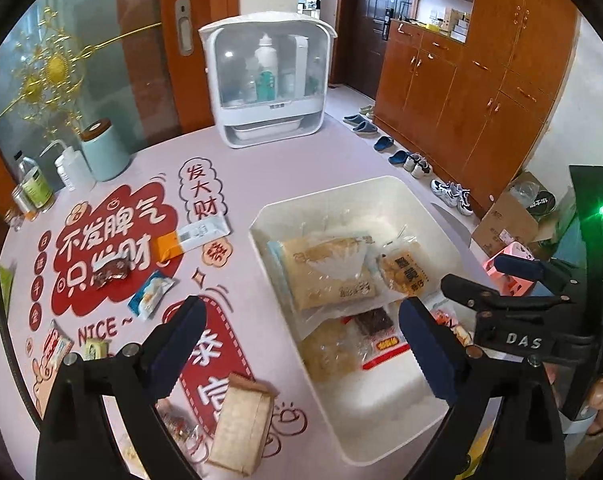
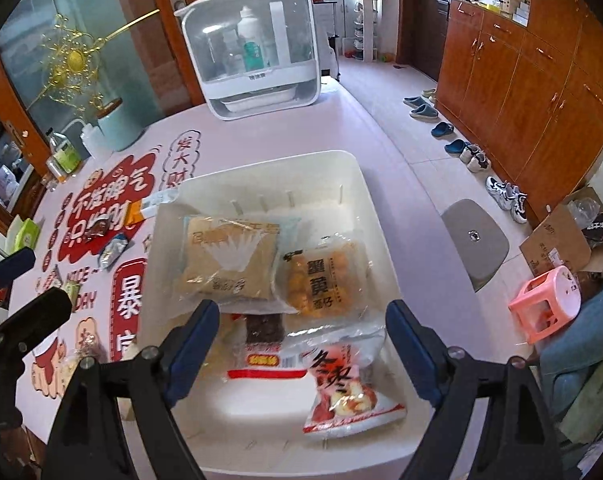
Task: Organize snacks
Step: 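Carry both bags to the white tray and open both tools to drop them, then move both tools back over the remaining snacks on the table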
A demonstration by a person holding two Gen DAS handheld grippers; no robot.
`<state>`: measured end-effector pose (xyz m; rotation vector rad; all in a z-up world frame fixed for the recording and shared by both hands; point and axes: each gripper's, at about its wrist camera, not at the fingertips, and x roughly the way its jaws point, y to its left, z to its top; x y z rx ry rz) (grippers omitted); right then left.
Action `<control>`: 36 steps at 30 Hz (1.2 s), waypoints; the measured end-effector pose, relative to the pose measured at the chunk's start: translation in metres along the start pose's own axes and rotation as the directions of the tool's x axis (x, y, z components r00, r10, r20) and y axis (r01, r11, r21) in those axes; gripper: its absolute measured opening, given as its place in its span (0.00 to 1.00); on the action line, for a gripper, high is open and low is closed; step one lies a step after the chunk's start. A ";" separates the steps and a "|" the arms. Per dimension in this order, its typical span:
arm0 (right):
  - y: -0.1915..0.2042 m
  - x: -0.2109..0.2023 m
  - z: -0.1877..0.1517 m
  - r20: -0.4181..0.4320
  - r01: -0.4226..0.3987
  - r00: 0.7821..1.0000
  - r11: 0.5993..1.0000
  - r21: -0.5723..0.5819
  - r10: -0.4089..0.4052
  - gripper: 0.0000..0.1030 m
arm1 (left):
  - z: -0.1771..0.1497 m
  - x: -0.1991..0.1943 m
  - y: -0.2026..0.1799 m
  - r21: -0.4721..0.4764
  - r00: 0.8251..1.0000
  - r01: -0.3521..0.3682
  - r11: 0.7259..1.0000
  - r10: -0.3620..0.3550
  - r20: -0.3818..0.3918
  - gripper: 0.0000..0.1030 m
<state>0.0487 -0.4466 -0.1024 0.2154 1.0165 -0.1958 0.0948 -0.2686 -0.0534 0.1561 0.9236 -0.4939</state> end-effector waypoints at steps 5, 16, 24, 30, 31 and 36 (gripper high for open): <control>0.013 -0.018 -0.011 0.036 -0.058 0.998 0.998 -0.009 0.058 0.84 | -0.020 -0.021 0.018 -0.026 0.999 -0.042 0.999 0.042 0.009 0.94; 0.064 -0.031 -0.021 0.079 -0.140 0.986 0.986 -0.089 0.147 0.84 | -0.077 -0.065 0.088 -0.131 0.987 -0.163 0.978 0.159 -0.037 0.94; 0.138 -0.016 -0.020 0.020 -0.233 0.970 0.954 -0.191 0.241 0.84 | -0.104 -0.093 0.163 -0.248 0.971 -0.233 0.940 0.209 -0.119 0.94; 0.220 -0.009 -0.019 -0.009 -0.216 0.975 0.935 -0.282 0.222 0.83 | -0.113 -0.109 0.229 -0.256 0.955 -0.294 0.921 0.271 -0.120 0.94; 0.234 -0.008 -0.019 -0.013 -0.211 0.976 0.934 -0.288 0.217 0.83 | -0.113 -0.110 0.243 -0.260 0.955 -0.295 0.919 0.273 -0.120 0.94; 0.299 0.008 -0.014 -0.017 -0.161 0.986 0.935 -0.316 0.164 0.83 | -0.110 -0.110 0.327 -0.301 0.963 -0.267 0.916 0.244 -0.110 0.94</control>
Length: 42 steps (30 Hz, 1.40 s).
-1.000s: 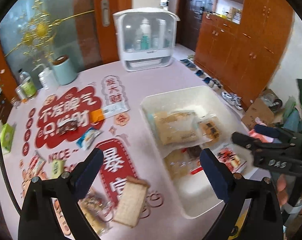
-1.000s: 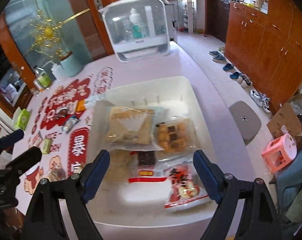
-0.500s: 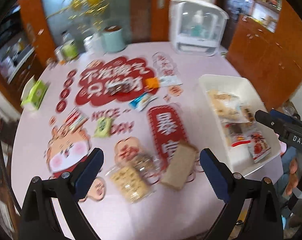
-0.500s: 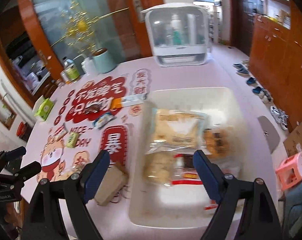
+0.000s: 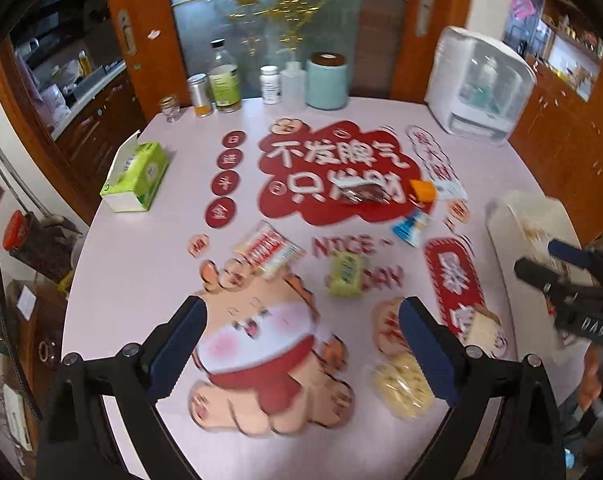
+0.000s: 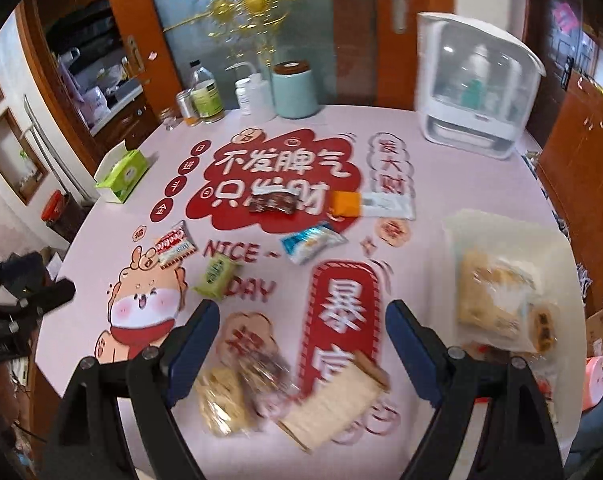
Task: Organize snacks
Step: 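Move both tools back over the remaining snacks on the table, then grasp the red Cookies bag with the left tool while the right grasps the green pastry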
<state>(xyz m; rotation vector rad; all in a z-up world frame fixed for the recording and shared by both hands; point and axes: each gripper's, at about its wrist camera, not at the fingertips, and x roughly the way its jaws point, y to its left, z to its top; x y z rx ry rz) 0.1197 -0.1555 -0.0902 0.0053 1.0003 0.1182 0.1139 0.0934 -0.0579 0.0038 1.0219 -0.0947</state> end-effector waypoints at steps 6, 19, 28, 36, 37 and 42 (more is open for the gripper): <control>0.053 0.083 0.023 -0.128 -0.002 0.992 0.996 0.086 0.013 0.72 | 0.042 0.085 0.063 0.014 0.995 -0.048 0.999 0.049 -0.091 0.94; 0.111 0.218 0.016 -0.356 0.079 0.934 0.987 0.137 -0.025 0.61 | 0.055 0.210 0.072 0.007 0.973 -0.003 1.000 0.004 -0.231 0.93; 0.123 0.224 0.012 -0.337 0.091 0.939 0.994 0.055 -0.067 0.39 | 0.050 0.249 0.079 -0.188 0.961 -0.069 0.980 0.014 -0.277 0.93; 0.111 0.216 0.002 -0.341 0.057 0.940 0.996 0.071 -0.030 0.39 | 0.041 0.272 0.064 -0.235 0.944 -0.164 0.958 0.083 -0.318 0.90; 0.105 0.214 0.000 -0.344 0.050 0.939 0.996 0.077 -0.020 0.39 | 0.040 0.272 0.062 -0.227 0.943 -0.170 0.959 0.092 -0.319 0.88; 0.088 0.202 -0.002 -0.341 0.022 0.940 0.994 0.103 0.015 0.38 | 0.038 0.260 0.057 -0.215 0.951 -0.118 0.969 0.048 -0.306 0.46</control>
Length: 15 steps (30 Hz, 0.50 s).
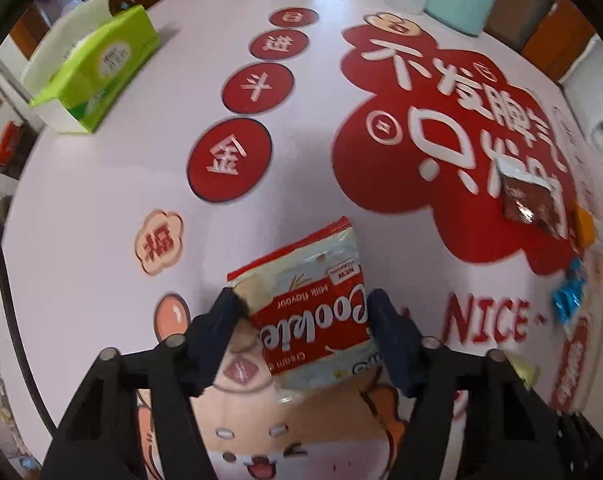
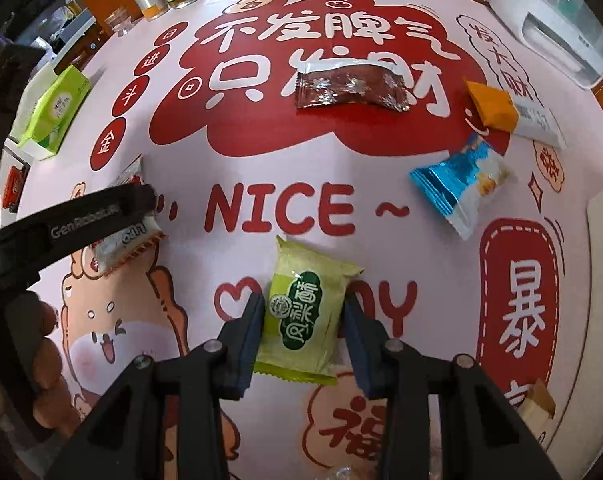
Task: Organize snacks
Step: 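Grasp the red Cookies bag with the left tool while the right grasps the green pastry, then carry both snacks to the white tray and open both tools to release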
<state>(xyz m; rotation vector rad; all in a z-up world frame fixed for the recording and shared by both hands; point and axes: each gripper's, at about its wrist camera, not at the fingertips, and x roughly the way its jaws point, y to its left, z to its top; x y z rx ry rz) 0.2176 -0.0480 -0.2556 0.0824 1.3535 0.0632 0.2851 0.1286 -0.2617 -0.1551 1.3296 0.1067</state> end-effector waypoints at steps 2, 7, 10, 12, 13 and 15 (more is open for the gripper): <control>-0.009 -0.010 -0.006 0.014 -0.009 1.000 1.000 0.003 0.009 0.38 | -0.005 -0.004 0.001 0.021 0.999 0.026 0.999 -0.026 -0.019 0.45; -0.018 -0.041 -0.022 0.067 -0.039 0.997 0.999 0.007 0.039 0.38 | -0.030 -0.022 0.009 0.024 0.992 0.119 0.993 -0.118 -0.038 0.44; -0.026 -0.060 -0.033 0.096 -0.052 0.994 0.999 0.005 0.051 0.38 | -0.048 -0.052 0.004 0.081 0.988 0.156 0.984 -0.156 -0.003 0.44; -0.031 -0.073 -0.040 0.117 -0.064 0.991 0.998 0.007 0.062 0.38 | -0.060 -0.072 -0.002 0.121 0.984 0.174 0.977 -0.177 0.015 0.44; -0.032 -0.079 -0.041 0.131 -0.069 0.989 0.998 0.007 0.068 0.38 | -0.068 -0.086 -0.009 0.154 0.983 0.175 0.973 -0.182 0.031 0.44; -0.036 -0.094 -0.044 0.162 -0.080 0.984 0.997 0.008 0.078 0.38 | -0.083 -0.108 -0.018 0.199 0.981 0.173 0.965 -0.187 0.056 0.44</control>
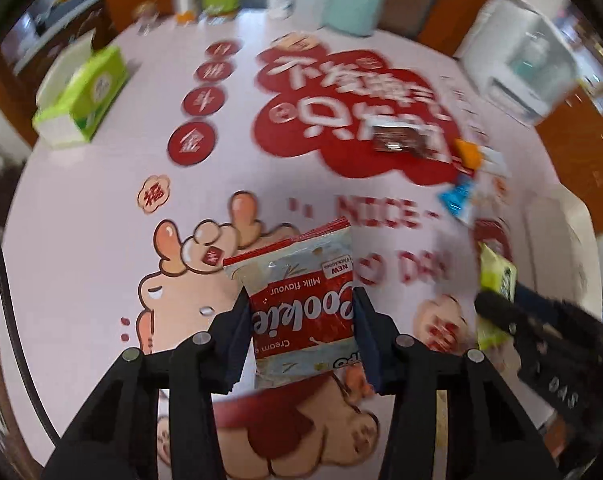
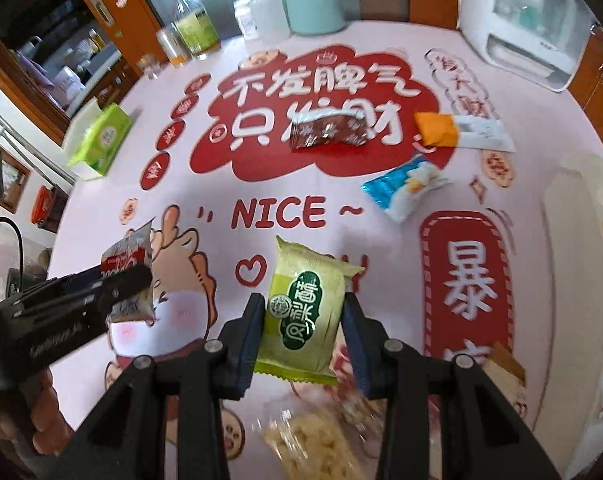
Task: Organize snacks
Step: 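Carry both snacks to the white tray and open both tools to release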
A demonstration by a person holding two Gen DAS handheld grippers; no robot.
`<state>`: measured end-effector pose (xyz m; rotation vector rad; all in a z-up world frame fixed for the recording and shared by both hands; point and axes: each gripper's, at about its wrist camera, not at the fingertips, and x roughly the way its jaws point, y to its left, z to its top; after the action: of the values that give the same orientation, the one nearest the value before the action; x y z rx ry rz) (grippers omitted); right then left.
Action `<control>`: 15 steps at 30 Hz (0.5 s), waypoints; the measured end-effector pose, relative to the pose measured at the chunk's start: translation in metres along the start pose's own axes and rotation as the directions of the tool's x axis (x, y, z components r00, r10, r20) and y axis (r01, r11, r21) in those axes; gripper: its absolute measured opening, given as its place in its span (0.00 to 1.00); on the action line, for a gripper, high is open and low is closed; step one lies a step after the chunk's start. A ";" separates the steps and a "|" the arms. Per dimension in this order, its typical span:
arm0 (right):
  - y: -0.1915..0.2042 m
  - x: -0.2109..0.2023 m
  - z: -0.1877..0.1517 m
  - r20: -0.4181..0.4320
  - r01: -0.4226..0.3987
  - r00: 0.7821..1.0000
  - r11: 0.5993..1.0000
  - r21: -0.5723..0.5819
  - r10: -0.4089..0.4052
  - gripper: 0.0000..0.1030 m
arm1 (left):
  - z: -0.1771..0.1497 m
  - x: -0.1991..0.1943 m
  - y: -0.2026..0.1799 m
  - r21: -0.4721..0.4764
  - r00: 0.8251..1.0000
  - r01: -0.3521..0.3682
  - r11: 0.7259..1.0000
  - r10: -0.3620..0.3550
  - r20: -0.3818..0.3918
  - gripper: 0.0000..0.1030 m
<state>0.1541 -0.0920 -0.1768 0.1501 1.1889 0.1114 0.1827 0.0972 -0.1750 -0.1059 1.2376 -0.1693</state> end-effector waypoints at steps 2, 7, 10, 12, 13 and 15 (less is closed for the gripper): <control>-0.006 -0.015 -0.003 0.026 -0.010 1.000 1.000 0.002 0.010 0.38 | -0.008 -0.023 -0.015 0.033 0.999 0.016 0.999 -0.017 0.027 0.44; -0.044 -0.060 -0.024 0.065 -0.012 0.998 1.000 -0.010 0.013 0.38 | -0.026 -0.069 -0.073 0.086 0.994 0.058 0.995 -0.066 0.091 0.44; -0.076 -0.088 -0.035 0.098 0.004 0.995 1.000 -0.002 -0.003 0.38 | -0.039 -0.087 -0.128 0.153 0.987 0.098 0.983 -0.116 0.112 0.44; -0.110 -0.113 -0.046 0.129 0.024 0.991 0.999 0.024 -0.027 0.38 | -0.043 -0.089 -0.163 0.194 0.984 0.105 0.975 -0.131 0.124 0.45; -0.120 -0.119 -0.050 0.137 0.031 0.990 0.999 0.032 -0.035 0.38 | -0.046 -0.091 -0.181 0.218 0.981 0.112 0.970 -0.142 0.130 0.45; -0.152 -0.137 -0.060 0.154 0.053 0.986 0.997 0.061 -0.062 0.38 | -0.052 -0.094 -0.221 0.263 0.976 0.131 0.956 -0.171 0.135 0.45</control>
<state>0.0490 -0.2604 -0.0998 0.1709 1.0401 0.0146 0.0885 -0.1023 -0.0664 0.0080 1.0412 -0.4432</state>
